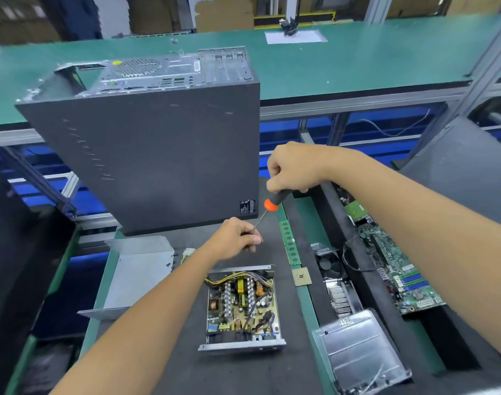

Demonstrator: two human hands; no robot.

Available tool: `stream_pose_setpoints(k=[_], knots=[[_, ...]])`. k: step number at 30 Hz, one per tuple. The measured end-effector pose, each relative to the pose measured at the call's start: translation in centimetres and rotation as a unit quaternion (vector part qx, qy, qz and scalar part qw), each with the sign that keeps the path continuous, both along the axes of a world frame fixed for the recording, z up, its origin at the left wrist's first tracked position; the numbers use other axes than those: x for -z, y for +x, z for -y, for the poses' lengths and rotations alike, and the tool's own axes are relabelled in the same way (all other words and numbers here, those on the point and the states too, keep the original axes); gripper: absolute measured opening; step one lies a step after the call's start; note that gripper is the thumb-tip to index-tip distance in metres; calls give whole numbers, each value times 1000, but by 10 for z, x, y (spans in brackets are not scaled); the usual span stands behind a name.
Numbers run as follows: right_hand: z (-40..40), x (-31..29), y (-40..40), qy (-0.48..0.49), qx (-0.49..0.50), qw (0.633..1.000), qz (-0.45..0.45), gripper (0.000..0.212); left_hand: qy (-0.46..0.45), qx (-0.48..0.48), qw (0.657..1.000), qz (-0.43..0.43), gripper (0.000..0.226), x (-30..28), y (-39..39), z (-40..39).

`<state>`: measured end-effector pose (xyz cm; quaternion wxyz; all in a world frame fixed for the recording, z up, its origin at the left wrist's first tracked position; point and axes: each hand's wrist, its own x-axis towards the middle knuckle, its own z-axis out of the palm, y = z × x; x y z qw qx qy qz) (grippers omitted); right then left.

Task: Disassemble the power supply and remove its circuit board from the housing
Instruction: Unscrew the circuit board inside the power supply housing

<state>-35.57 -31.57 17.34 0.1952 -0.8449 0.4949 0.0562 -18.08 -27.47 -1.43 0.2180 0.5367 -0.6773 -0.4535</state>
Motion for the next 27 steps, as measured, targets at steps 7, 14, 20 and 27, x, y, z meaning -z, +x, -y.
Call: stream_pose_setpoints(k=[7, 14, 20, 27], knots=[[3, 14, 8, 11, 8, 1000, 28, 21, 24, -22, 999, 44, 20, 10, 31, -12], [0, 32, 18, 22, 23, 999, 44, 20, -48, 14, 891, 451, 25, 24, 85, -22], [-14, 46, 41, -21, -5, 996, 85, 19, -63, 11, 871, 487, 21, 39, 96, -22], [-28, 46, 42, -40, -15, 997, 68, 17, -113, -6, 920, 375, 18, 42, 95, -31]])
